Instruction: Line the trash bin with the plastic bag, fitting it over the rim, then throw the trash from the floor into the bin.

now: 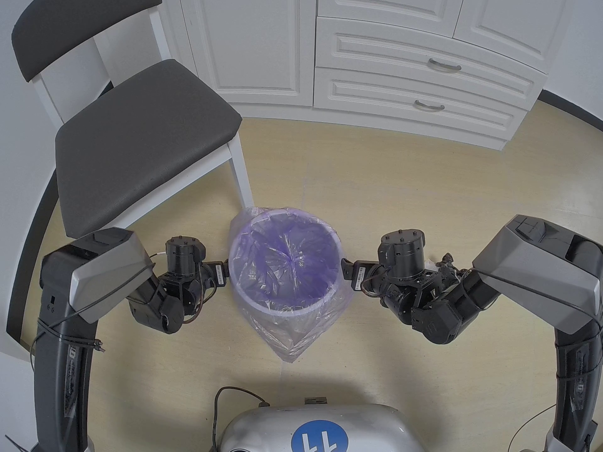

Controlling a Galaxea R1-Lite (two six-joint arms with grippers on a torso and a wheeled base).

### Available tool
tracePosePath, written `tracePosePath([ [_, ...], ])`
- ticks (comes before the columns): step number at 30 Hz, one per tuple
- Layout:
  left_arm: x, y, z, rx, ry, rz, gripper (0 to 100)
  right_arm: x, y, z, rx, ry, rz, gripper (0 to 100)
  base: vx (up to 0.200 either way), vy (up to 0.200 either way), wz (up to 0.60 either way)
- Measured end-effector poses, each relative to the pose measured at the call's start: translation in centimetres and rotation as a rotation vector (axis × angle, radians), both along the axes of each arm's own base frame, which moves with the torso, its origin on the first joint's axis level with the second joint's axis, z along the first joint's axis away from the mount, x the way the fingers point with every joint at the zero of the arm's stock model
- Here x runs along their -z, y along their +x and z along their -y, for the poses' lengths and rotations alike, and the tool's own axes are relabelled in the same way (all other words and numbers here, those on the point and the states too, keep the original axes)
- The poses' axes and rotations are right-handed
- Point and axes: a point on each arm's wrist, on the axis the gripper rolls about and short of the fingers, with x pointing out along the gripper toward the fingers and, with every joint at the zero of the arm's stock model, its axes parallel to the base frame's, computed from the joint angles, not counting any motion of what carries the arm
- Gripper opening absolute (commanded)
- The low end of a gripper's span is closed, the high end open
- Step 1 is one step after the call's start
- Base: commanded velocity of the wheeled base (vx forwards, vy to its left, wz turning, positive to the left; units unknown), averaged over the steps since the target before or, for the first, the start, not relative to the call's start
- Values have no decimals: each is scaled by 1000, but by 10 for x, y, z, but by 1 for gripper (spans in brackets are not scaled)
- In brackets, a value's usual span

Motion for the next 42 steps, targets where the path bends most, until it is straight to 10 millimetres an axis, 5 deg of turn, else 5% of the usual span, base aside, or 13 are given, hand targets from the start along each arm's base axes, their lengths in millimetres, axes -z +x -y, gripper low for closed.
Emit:
tracePosePath([
  [17,56,14,8,-66,28,-88,100,-2,-3,-1,-9,0,-1,100,0,0,0],
  [24,50,2,-8,-65,139,-152,100,-5,-10,0,-24,-21,-3,100,0,0,0],
  [32,29,-34,-32,283,128,-205,100,-14,-25,7,-63,-74,-10,100,0,0,0],
  [42,33,-36,-60,692,224,-50,100,-16,-43,20,-146,-151,-38,100,0,0,0],
])
